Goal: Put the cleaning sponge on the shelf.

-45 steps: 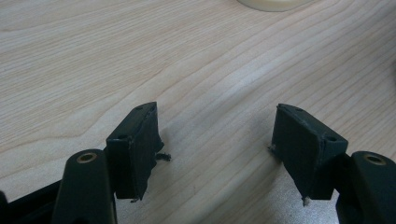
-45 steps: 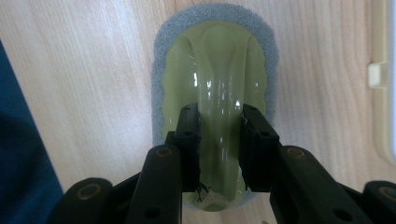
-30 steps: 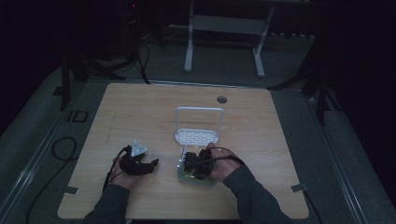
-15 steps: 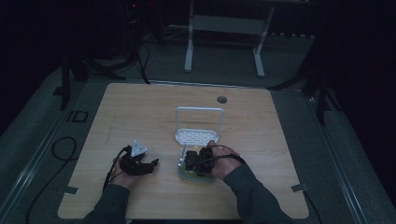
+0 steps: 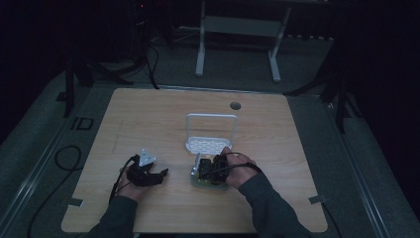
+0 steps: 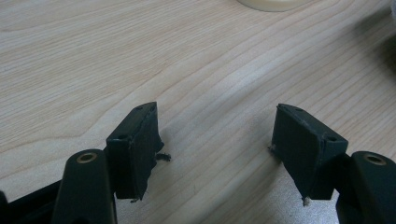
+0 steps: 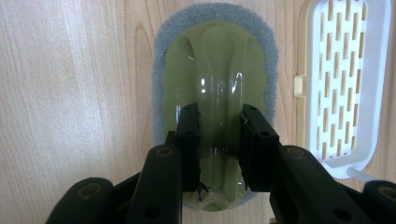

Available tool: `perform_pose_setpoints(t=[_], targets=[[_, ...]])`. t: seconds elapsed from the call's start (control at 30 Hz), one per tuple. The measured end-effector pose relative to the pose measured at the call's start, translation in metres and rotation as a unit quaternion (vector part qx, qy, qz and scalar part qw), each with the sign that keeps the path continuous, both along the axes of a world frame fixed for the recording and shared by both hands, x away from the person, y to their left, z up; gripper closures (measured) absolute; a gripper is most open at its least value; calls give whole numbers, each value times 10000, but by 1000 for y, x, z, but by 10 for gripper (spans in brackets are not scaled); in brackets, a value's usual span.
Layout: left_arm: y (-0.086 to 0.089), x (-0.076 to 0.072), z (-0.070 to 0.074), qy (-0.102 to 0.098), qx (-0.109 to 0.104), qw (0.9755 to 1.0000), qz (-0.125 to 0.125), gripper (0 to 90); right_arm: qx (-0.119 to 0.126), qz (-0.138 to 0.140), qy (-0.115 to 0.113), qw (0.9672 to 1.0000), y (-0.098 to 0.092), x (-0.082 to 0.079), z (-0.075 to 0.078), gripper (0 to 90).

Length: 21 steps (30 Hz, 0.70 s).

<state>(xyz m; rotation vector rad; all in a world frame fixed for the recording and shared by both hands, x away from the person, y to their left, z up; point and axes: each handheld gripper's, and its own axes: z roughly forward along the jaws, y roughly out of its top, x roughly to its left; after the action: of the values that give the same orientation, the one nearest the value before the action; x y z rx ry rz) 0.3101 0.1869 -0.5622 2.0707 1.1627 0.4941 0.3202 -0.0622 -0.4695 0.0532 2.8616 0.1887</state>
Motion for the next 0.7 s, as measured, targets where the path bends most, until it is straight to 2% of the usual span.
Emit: perform_pose_setpoints(t=[0.7], targets=[[0,0,0,0,-9,10000,4,323,116,-99,-176,9997,-6,10,2,716]])
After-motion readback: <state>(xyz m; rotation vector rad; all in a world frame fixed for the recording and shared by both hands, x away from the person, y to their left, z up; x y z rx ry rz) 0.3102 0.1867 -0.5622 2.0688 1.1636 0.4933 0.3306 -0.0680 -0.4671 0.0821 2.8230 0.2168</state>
